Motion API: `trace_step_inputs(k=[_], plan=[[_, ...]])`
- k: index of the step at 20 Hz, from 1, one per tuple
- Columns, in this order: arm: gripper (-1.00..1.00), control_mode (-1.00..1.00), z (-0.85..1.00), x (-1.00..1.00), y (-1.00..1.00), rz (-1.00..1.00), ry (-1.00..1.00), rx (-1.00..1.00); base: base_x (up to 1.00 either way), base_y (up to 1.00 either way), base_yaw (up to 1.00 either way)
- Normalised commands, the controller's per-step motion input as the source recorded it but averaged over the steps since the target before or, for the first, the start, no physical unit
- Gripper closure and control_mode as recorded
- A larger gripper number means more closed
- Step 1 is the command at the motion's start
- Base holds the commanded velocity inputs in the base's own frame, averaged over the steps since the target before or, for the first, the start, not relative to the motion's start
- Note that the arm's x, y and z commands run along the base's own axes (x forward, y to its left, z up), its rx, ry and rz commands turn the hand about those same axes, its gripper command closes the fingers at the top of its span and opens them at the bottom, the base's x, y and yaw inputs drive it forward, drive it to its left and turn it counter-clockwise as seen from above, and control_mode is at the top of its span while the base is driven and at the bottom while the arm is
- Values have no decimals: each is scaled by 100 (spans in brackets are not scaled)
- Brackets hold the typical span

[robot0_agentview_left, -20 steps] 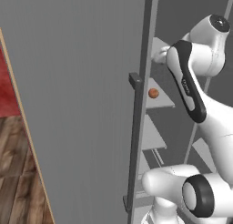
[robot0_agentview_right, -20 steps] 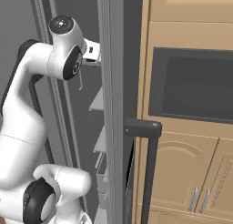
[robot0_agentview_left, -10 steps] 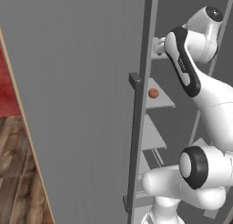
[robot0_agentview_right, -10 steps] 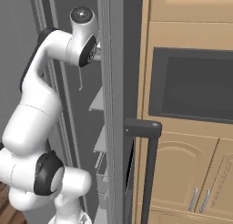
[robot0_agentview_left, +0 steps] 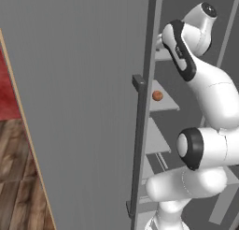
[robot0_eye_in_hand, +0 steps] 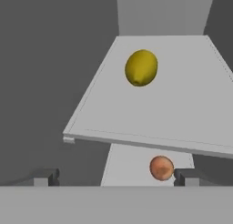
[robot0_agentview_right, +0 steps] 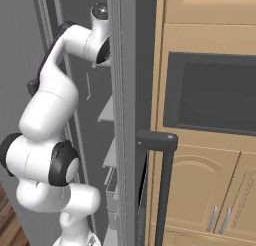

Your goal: Take the lemon and onion out of the freezer and place them in the tupperware container on the counter. Then put the tupperware containing the vegetables back in the freezer.

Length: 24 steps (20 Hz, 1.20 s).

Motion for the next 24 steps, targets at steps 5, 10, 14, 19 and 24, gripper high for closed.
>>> trace_step_inputs(k=[5, 10, 14, 19, 24], plan=[[-100, -100, 0, 51, -1, 12, 0, 0, 0, 0, 0], [-100, -100, 0, 51, -1, 9, 0, 0, 0, 0, 0], [-100, -100, 0, 44, -3, 3, 0, 0, 0, 0, 0], [-100, -100, 0, 42, -1, 1, 0, 0, 0, 0, 0], [-100, -100, 0, 33, 0, 0, 0, 0, 0, 0, 0]])
